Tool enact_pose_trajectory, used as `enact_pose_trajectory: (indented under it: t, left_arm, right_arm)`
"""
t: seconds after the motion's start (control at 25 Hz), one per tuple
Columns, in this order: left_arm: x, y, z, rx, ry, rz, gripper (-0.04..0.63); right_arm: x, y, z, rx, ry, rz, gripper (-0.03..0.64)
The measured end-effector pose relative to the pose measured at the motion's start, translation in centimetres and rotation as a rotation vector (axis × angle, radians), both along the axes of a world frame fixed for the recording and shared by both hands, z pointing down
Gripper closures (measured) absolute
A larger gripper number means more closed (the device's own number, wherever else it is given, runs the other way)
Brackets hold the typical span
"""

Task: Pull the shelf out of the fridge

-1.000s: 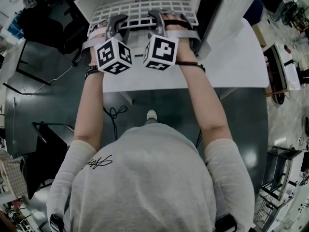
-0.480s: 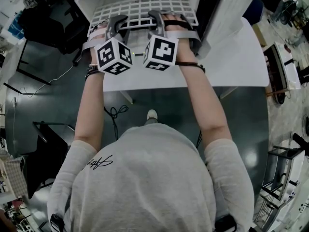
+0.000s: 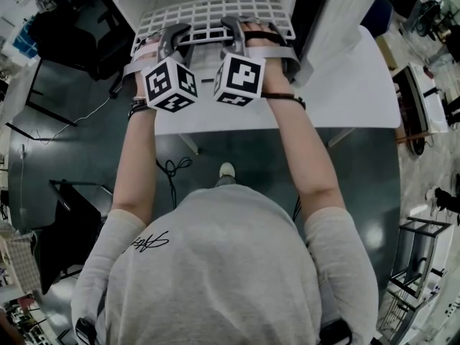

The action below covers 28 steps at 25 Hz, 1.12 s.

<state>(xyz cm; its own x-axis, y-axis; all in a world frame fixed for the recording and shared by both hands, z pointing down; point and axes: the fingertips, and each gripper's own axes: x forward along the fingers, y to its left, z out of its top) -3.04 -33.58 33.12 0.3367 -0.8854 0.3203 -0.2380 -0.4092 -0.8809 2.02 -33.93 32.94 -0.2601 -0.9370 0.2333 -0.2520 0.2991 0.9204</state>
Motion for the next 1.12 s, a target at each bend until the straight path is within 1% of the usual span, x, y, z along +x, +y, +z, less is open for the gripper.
enact_pose_trajectory:
  t: [1.12]
  left_arm:
    - [0.0, 1.3, -0.1, -0.003, -0.002, -0.01, 0.532]
  right_arm:
    - [0.0, 1.2, -0.2, 0.007, 0.002, 0.0, 0.555]
